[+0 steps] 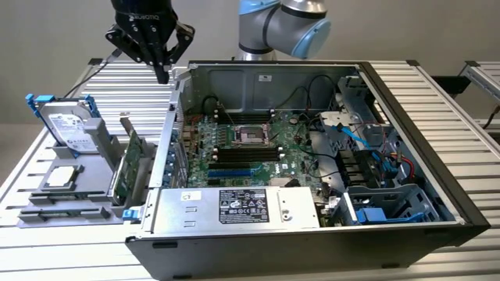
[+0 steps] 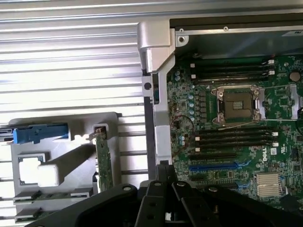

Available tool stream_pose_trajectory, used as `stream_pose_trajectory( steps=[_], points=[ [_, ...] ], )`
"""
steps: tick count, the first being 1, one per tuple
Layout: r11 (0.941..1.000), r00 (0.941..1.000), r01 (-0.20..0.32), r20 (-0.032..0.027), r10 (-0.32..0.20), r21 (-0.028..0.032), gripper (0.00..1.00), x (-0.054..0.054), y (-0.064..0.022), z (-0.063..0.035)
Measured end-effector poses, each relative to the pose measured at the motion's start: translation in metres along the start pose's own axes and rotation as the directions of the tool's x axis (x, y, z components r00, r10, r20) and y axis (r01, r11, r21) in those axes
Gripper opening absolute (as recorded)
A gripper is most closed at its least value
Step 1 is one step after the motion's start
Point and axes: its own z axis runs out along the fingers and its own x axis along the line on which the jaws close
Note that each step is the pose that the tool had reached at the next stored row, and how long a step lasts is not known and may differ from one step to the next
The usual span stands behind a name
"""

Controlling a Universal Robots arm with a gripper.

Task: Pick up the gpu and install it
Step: 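Reach for the gpu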

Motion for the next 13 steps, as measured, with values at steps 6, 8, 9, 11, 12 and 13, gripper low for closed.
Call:
stream_pose_trajectory(
  steps=[6, 8, 9, 11, 12, 13],
  points=[
    [1.0, 1.0, 0.0, -0.0001, 0.0, 0.0, 0.11, 0.027, -0.0071, 0.0017],
    [1.0, 1.0, 0.0, 0.0, 0.0, 0.0, 0.11, 0.036, -0.0105, 0.0027],
    [1.0, 1.0, 0.0, 0.0, 0.0, 0.0, 0.11, 0.04, -0.0123, 0.0032],
    [1.0, 1.0, 0.0, 0.0, 0.0, 0.0, 0.11, 0.049, -0.0159, 0.0041],
    [1.0, 1.0, 0.0, -0.0001, 0.0, 0.0, 0.11, 0.053, -0.0179, 0.0045],
    [1.0, 1.0, 0.0, 0.0, 0.0, -0.0001, 0.11, 0.056, -0.02, 0.0051]
  ],
)
